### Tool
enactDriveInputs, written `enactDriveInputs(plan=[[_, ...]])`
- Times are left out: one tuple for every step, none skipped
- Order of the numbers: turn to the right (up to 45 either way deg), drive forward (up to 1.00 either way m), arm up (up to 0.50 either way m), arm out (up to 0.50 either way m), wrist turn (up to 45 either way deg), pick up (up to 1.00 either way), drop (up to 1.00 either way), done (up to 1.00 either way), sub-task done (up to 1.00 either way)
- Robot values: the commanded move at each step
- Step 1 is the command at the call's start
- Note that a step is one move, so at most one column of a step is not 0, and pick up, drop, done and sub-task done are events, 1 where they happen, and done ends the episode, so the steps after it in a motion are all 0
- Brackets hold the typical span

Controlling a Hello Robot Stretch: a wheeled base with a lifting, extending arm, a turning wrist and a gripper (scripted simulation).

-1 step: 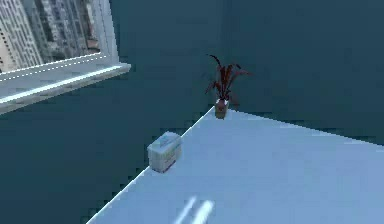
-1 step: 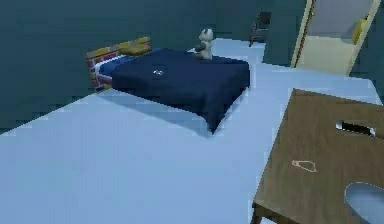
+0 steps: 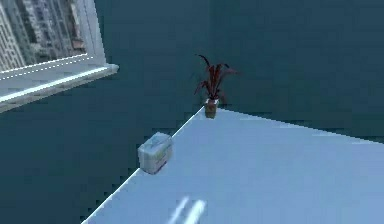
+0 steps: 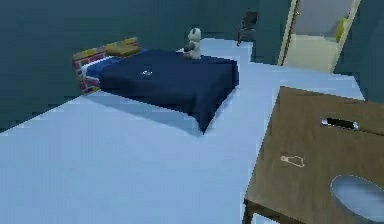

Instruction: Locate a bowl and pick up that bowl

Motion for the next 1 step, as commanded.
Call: enactDriveInputs(plan=[[0.0, 0.05, 0.0, 0.0, 0.0, 0.0, 0.0, 0.0, 0.0]])
